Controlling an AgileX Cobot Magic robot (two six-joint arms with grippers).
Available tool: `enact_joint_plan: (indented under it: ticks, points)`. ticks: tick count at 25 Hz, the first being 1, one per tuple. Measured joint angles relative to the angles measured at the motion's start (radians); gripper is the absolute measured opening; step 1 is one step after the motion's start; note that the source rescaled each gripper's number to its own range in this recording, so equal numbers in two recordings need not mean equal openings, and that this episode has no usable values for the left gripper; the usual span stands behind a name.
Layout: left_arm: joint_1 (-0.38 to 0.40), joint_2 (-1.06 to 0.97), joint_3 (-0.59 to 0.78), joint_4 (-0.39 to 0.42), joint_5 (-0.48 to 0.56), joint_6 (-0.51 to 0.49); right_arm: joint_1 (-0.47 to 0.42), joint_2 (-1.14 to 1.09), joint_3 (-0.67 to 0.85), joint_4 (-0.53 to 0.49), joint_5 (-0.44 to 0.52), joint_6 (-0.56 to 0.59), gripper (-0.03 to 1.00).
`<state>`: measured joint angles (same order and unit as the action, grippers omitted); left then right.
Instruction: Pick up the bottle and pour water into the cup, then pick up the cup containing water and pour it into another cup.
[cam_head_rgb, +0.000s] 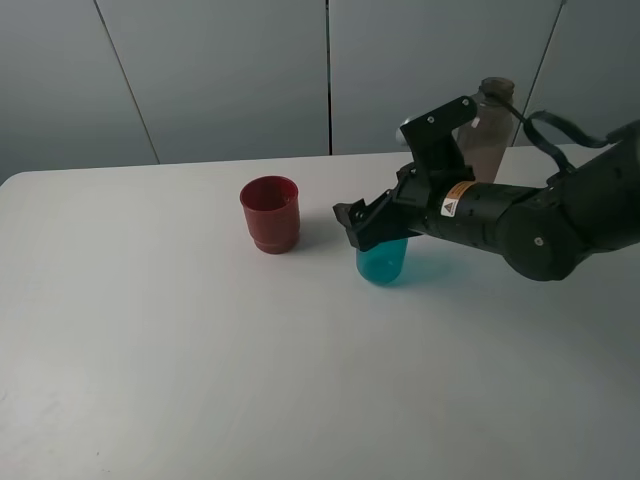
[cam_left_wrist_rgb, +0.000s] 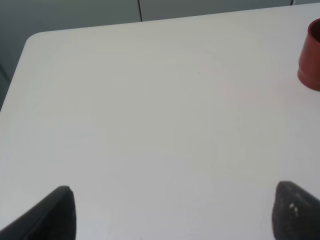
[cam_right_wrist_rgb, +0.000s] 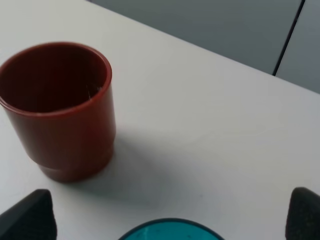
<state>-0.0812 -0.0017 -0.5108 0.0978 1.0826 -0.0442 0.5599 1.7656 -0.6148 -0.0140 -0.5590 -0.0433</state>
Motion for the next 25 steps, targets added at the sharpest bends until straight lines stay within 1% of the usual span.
enact_joint_plan:
  ticks: [2, 5, 8, 10, 12, 15, 17, 20, 22, 25]
  points:
    - [0.0, 0.0, 0.0, 0.0, 0.0, 0.0, 0.0, -0.074, 0.0, 0.0, 0.109, 0.02, 1.0]
    - [0.0, 0.0, 0.0, 0.0, 0.0, 0.0, 0.0, -0.19, 0.0, 0.014, 0.346, 0.059, 1.0]
    - [0.0, 0.0, 0.0, 0.0, 0.0, 0.0, -0.002, -0.295, 0.0, 0.104, 0.618, 0.062, 1.0]
    - [0.0, 0.0, 0.0, 0.0, 0.0, 0.0, -0.013, -0.362, 0.0, 0.167, 0.777, 0.058, 1.0]
    - [0.0, 0.0, 0.0, 0.0, 0.0, 0.0, -0.049, -0.433, 0.0, 0.214, 0.93, 0.056, 1.0]
    - [0.0, 0.0, 0.0, 0.0, 0.0, 0.0, -0.152, -0.535, 0.0, 0.236, 1.154, 0.086, 1.0]
    - [0.0, 0.0, 0.0, 0.0, 0.0, 0.0, -0.233, -0.613, 0.0, 0.238, 1.261, 0.101, 1.0]
    - [0.0, 0.0, 0.0, 0.0, 0.0, 0.0, -0.316, -0.741, 0.0, 0.236, 1.37, 0.105, 1.0]
    - [0.0, 0.0, 0.0, 0.0, 0.0, 0.0, -0.346, -0.852, 0.0, 0.225, 1.426, 0.105, 1.0]
    - [0.0, 0.0, 0.0, 0.0, 0.0, 0.0, -0.352, -1.016, 0.0, 0.175, 1.497, 0.119, 1.0]
